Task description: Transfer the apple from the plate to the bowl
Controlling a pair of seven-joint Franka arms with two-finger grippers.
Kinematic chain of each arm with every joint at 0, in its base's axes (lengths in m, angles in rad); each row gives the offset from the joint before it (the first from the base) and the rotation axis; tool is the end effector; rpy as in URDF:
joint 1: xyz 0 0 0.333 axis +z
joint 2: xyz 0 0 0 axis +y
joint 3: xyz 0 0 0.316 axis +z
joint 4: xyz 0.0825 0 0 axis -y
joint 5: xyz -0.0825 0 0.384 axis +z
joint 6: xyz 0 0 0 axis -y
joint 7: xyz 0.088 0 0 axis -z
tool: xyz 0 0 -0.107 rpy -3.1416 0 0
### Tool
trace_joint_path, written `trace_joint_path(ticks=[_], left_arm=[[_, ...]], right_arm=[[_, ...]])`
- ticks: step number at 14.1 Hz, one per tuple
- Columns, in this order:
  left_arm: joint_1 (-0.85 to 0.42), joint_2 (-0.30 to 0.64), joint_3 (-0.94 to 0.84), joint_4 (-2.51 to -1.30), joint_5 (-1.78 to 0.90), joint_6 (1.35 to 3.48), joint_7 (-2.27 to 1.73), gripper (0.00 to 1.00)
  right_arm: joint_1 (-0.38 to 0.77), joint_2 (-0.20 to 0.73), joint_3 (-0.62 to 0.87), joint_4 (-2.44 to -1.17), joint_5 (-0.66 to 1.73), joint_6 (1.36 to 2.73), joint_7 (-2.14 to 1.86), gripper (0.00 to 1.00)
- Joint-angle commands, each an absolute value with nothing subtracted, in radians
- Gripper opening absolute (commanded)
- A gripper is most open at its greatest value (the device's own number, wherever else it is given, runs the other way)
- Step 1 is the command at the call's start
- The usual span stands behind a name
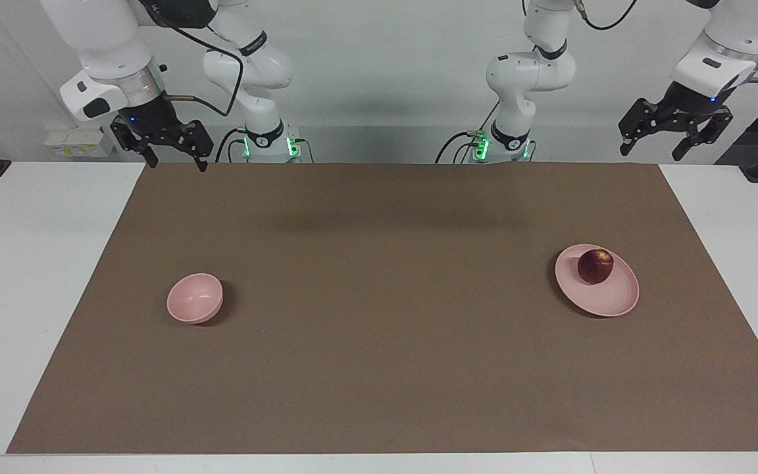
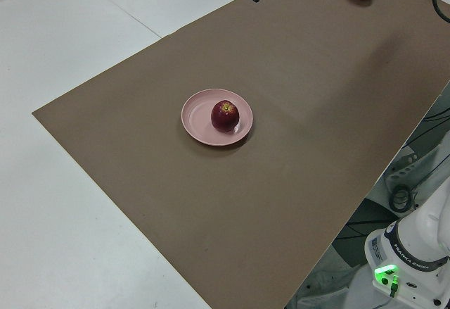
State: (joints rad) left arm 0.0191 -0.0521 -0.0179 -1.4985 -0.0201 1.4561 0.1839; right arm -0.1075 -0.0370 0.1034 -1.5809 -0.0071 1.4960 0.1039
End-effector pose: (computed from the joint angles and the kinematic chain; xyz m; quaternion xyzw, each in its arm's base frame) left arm 0.5258 -0.0020 0.6763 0.9957 -0.0924 0.0057 0.0090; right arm 0.5352 -0.0019 0.6334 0.9982 -0.0542 -0.0237 0.0066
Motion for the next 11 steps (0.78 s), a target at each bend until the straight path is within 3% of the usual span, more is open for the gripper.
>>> trace_joint_path(ticks=[1, 11], left_arm=[[0.034, -0.057, -0.032, -1.494, -0.008, 1.440, 0.175, 1.00], [0.038, -0.057, -0.029, -1.494, -0.009, 1.443, 0.175, 1.00]], right_arm=[[-0.117, -0.031, 0.103, -1.568, 0.000, 1.491, 0.092, 1.00], [-0.115, -0.031, 0.103, -1.568, 0.000, 1.491, 0.092, 1.00]])
